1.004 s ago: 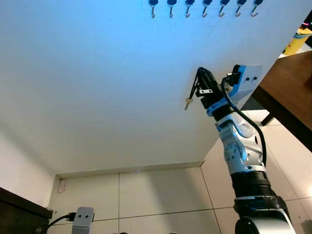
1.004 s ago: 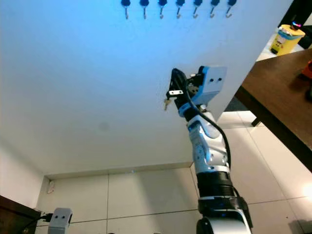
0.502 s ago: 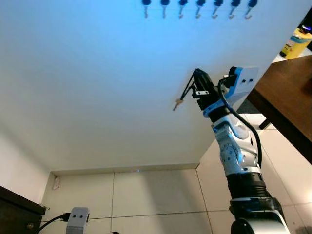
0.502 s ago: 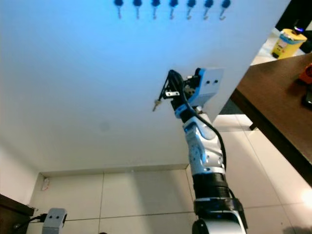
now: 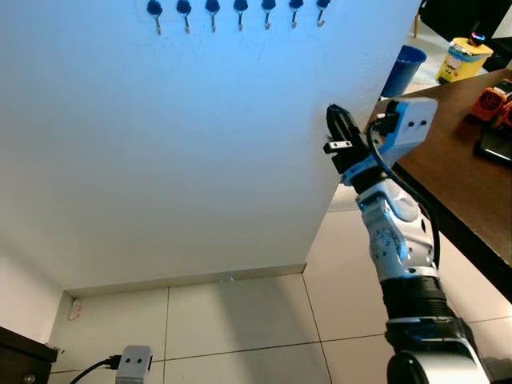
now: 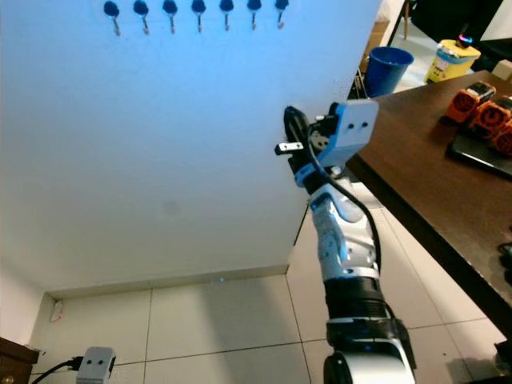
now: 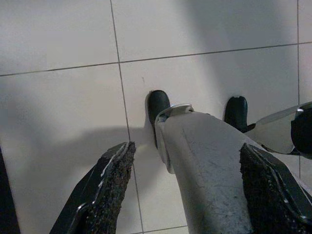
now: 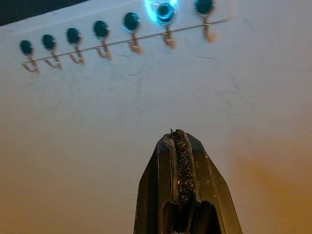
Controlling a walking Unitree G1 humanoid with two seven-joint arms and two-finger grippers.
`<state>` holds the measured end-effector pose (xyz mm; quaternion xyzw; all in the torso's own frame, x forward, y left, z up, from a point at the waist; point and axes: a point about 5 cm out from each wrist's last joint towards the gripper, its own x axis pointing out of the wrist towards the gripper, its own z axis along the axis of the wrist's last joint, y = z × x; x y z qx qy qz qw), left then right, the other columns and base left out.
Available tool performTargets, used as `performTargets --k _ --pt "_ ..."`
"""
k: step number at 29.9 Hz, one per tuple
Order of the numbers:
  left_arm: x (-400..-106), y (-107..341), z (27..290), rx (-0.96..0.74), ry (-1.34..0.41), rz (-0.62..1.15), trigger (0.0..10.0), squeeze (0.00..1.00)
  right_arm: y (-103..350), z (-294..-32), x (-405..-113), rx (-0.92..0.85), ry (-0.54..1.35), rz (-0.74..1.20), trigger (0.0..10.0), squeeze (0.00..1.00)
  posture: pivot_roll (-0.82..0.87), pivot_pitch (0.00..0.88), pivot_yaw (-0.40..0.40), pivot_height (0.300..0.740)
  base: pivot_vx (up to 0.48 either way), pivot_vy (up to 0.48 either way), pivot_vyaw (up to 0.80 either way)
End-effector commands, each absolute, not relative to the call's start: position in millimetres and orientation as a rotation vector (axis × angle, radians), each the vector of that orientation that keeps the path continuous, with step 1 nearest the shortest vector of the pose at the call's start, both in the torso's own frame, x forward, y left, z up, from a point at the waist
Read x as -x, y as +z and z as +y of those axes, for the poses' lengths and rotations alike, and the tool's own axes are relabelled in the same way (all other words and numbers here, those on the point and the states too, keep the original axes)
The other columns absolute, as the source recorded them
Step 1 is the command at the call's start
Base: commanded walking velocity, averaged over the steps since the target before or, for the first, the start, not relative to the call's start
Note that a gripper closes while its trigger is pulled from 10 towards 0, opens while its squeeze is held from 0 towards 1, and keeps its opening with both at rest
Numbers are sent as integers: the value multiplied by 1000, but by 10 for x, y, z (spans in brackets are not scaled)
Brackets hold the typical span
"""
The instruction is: Hang keys on a hook
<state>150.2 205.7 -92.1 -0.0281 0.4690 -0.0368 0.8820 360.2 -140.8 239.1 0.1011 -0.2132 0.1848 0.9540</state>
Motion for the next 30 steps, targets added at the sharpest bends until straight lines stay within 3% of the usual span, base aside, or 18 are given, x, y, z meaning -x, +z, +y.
performTargets --k 1,6,11,21,30 --pt "-1335 -984 2077 51 -84 1046 10000 0 2427 -1376 -3588 -208 403 -447 10000 0 -7 43 54 740 0 0 0" --pt "-1332 -985 2061 71 -99 1043 10000 0 2511 -1362 -3530 -260 472 -487 10000 0 -7 45 65 740 111 0 0" --pt "-1329 -981 2059 87 -124 1043 10000 0 2733 -1344 -3323 -396 686 -607 10000 0 -15 34 78 740 278 0 0" --pt "-1390 -955 2067 98 -140 1023 10000 0 2809 -1360 -3293 -387 687 -642 10000 0 -16 32 81 740 281 0 0" --pt "-1363 -972 1982 117 -171 1021 10000 0 2850 -1339 -3012 -453 946 -668 10000 0 -18 38 79 740 280 0 0"
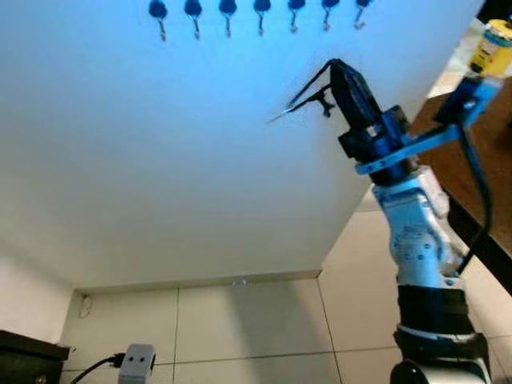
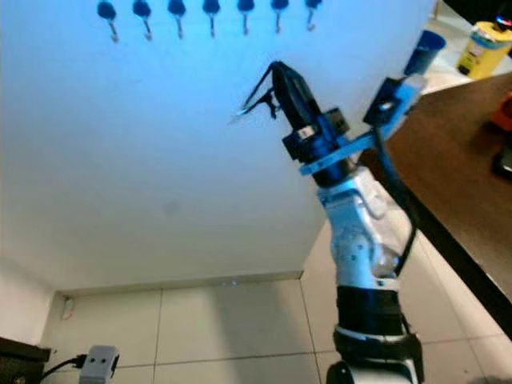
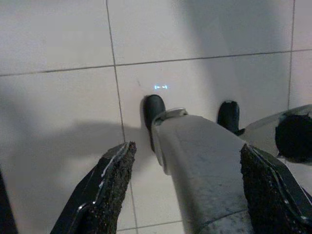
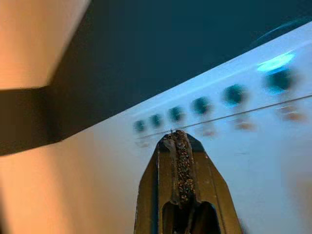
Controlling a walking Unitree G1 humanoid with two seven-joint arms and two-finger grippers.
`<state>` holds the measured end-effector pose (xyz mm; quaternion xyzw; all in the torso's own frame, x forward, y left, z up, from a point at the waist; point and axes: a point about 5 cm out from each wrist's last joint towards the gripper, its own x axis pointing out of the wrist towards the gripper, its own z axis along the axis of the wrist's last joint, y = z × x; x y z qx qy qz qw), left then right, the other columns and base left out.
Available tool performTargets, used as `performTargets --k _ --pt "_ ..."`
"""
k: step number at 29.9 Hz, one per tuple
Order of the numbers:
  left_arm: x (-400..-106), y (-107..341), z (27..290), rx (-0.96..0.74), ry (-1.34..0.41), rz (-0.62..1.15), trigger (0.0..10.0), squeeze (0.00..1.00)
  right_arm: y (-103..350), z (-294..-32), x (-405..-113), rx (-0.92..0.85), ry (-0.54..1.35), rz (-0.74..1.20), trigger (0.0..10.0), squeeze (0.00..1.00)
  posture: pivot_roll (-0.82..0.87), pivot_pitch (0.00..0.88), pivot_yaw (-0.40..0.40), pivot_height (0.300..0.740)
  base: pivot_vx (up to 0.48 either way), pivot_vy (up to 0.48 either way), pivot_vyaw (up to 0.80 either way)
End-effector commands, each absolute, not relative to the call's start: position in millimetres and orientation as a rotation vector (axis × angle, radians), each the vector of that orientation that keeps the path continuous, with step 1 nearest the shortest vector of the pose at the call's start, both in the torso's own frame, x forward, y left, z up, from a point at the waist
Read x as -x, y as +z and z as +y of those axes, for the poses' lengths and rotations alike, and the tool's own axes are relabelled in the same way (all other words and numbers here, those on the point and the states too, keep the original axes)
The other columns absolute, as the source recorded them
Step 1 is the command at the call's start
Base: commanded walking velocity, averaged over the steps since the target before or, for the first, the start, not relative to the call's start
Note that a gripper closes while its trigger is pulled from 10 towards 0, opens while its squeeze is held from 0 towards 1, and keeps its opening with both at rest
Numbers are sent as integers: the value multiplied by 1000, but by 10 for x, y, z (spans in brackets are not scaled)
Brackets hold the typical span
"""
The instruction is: Hang keys on a hook
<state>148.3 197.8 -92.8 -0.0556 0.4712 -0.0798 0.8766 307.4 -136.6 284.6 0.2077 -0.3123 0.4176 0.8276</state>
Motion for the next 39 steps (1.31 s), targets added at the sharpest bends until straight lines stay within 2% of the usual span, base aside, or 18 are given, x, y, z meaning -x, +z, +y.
performTargets --k 1,8,22,31,39 --pt "-1363 -972 1982 117 -171 1021 10000 0 2850 -1339 -3012 -453 946 -668 10000 0 -18 38 79 740 277 0 0" --pt "-1339 -983 1947 132 -183 1023 10000 0 2936 -1415 -2915 -523 984 -721 10000 0 -14 48 74 740 284 0 0" --pt "-1313 -990 1923 152 -194 1020 10000 0 2957 -1472 -2896 -516 965 -704 10000 0 -14 61 66 740 292 0 0" --pt "-1285 -1002 1881 186 -211 1030 10000 0 2971 -1651 -2958 -508 844 -685 10000 0 -24 52 45 740 30 0 0" --pt "-1283 -1002 1857 200 -229 1029 10000 0 2975 -1742 -2958 -500 809 -685 10000 0 -29 42 40 740 91 -413 0"
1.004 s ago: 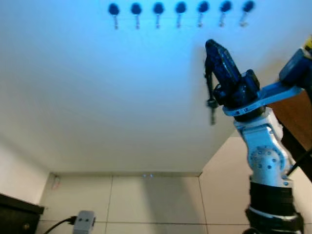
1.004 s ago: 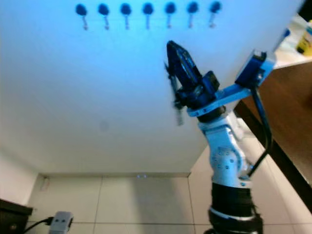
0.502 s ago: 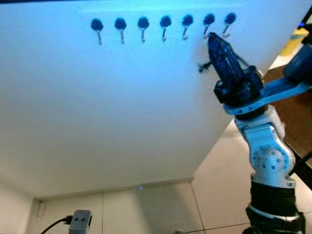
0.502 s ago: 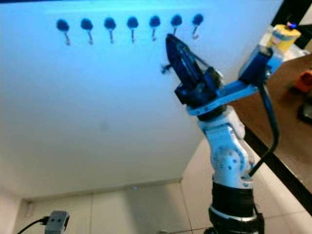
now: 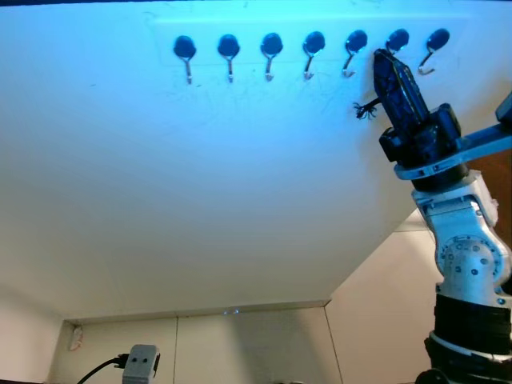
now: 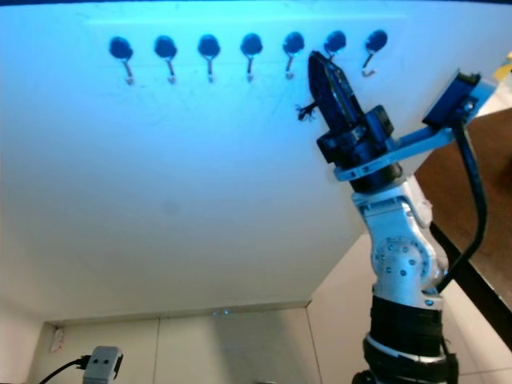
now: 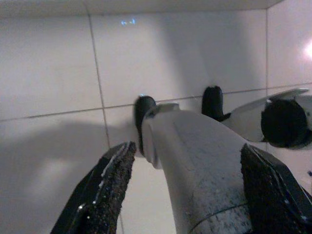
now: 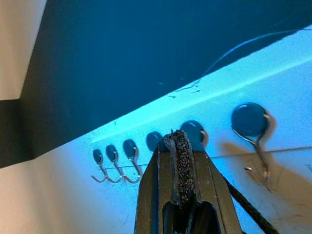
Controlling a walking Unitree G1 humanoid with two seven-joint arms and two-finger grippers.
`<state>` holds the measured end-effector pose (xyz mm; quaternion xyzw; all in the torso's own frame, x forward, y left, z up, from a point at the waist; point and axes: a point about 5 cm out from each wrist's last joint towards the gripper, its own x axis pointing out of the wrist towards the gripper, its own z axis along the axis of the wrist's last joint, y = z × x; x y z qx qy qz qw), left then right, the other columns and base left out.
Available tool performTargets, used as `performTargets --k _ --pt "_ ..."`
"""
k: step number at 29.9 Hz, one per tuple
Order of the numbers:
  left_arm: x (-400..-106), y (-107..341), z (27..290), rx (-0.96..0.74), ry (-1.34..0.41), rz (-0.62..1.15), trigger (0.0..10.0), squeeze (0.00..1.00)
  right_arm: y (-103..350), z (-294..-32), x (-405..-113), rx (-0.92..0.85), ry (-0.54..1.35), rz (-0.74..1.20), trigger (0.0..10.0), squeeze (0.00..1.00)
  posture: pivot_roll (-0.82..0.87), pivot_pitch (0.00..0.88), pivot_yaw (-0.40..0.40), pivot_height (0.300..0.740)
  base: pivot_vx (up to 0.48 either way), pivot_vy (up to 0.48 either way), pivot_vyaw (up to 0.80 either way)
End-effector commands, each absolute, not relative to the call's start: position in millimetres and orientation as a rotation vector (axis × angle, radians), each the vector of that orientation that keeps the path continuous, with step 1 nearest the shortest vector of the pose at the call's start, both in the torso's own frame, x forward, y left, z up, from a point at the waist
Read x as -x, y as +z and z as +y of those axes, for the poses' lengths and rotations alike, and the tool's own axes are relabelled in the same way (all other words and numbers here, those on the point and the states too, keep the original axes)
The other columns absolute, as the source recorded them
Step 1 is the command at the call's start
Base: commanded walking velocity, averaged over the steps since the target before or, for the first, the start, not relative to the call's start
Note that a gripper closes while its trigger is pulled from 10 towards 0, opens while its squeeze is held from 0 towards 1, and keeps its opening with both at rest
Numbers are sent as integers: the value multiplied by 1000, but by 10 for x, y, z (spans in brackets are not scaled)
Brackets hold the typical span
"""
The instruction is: Hang keys on a hook
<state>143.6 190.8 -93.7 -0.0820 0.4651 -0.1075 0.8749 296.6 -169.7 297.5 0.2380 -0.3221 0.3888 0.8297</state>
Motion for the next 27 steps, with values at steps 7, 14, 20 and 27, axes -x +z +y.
performTargets --k 7,14,20,27 --pt "-1302 -996 1816 228 -247 1020 10000 0 2974 -1820 -2944 -495 767 -697 10000 0 -32 32 46 740 0 0 0" --pt "-1301 -996 1804 232 -257 1020 10000 0 2907 -1926 -2934 -509 720 -692 10000 0 -36 35 49 740 0 0 0" --pt "-1290 -997 1804 229 -268 1023 10000 0 2883 -1934 -2944 -511 704 -682 10000 0 -38 41 50 740 0 0 0" --pt "-1307 -988 1795 239 -276 1009 10000 0 2835 -1903 -3103 -446 612 -632 10000 0 -30 51 50 740 0 0 0"
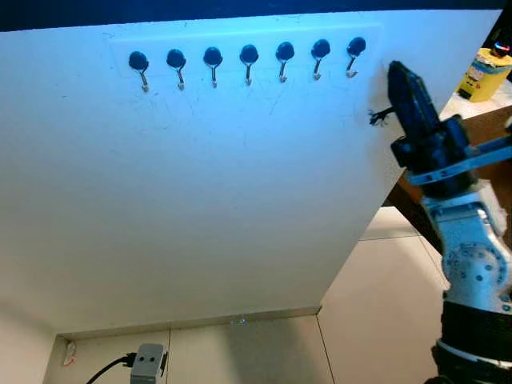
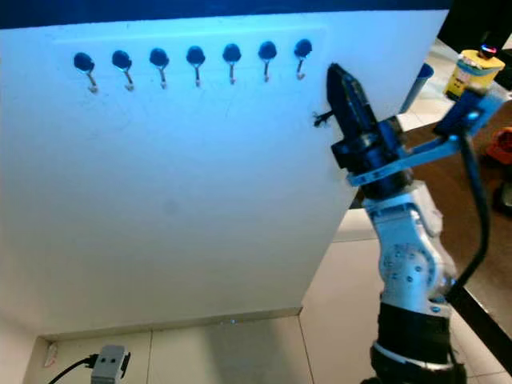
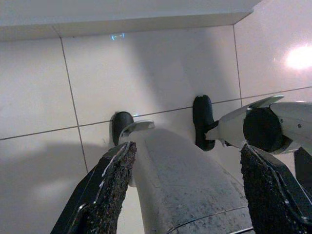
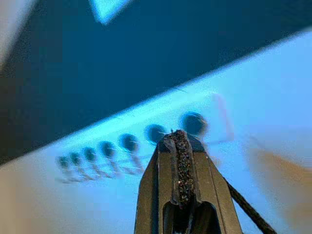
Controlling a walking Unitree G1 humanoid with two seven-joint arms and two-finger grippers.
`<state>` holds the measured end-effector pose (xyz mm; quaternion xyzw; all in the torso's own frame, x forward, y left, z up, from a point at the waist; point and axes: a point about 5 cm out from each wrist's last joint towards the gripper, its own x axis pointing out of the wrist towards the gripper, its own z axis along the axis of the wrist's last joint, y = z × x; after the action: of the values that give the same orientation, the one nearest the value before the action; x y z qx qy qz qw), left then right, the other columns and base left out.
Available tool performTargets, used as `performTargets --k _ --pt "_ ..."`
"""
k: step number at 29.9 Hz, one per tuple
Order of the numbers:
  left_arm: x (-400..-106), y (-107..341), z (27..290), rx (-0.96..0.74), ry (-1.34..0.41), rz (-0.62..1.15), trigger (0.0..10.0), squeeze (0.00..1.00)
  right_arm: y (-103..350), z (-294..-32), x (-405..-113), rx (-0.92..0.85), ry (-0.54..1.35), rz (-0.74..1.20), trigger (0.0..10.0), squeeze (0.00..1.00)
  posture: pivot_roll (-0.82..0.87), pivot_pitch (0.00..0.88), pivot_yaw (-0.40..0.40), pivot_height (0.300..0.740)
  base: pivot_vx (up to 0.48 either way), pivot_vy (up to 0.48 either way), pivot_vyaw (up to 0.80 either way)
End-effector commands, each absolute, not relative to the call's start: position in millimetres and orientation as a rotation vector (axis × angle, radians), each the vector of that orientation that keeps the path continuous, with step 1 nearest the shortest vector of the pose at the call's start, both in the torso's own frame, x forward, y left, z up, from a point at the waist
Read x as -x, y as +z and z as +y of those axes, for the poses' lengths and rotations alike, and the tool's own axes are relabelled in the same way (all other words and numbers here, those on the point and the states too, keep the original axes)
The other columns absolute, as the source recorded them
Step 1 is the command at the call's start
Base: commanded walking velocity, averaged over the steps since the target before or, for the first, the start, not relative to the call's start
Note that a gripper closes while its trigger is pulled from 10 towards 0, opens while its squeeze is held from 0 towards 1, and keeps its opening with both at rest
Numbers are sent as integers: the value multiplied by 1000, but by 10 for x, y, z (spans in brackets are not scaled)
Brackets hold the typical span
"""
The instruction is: Hang keys on a hook
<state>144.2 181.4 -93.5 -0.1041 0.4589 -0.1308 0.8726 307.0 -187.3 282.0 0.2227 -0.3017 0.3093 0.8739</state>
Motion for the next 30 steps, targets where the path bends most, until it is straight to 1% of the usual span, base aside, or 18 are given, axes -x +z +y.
performTargets --k 1,2,3,6,12,16,18,22,26,30 --pt "-1306 -988 1794 240 -276 1008 10000 0 2839 -1920 -3112 -448 601 -635 10000 0 -30 51 50 740 0 0 0" --pt "-1306 -988 1794 240 -276 1008 10000 0 2839 -1920 -3112 -448 601 -635 10000 0 -30 51 50 740 0 0 0" --pt "-1297 -989 1794 242 -278 1007 10000 0 2868 -1979 -3135 -457 569 -648 10000 0 -27 66 51 740 0 0 0" --pt "-1281 -993 1802 244 -277 1009 10000 0 2894 -1993 -3151 -461 570 -658 10000 0 -24 81 56 740 0 0 0" --pt "-1232 -1003 1835 246 -269 1016 10000 0 2963 -1878 -3127 -464 642 -692 10000 0 -13 101 63 740 0 0 0" --pt "-1214 -1005 1848 247 -267 1018 10000 0 2979 -1850 -3116 -473 667 -703 10000 0 -8 104 64 740 0 0 0" --pt "-1189 -1009 1870 247 -263 1020 10000 0 3003 -1788 -3094 -480 726 -715 10000 0 -4 112 72 740 0 0 0" --pt "-1178 -1009 1885 246 -262 1020 10000 0 3019 -1718 -3077 -479 780 -718 10000 0 -3 112 74 740 0 0 0" --pt "-1177 -1007 1894 245 -263 1019 10000 0 3040 -1688 -3077 -484 797 -725 10000 0 -2 114 79 740 0 0 0" --pt "-1179 -1005 1905 238 -264 1021 10000 0 3107 -1668 -3082 -549 825 -753 10000 0 -5 112 80 740 0 0 0"
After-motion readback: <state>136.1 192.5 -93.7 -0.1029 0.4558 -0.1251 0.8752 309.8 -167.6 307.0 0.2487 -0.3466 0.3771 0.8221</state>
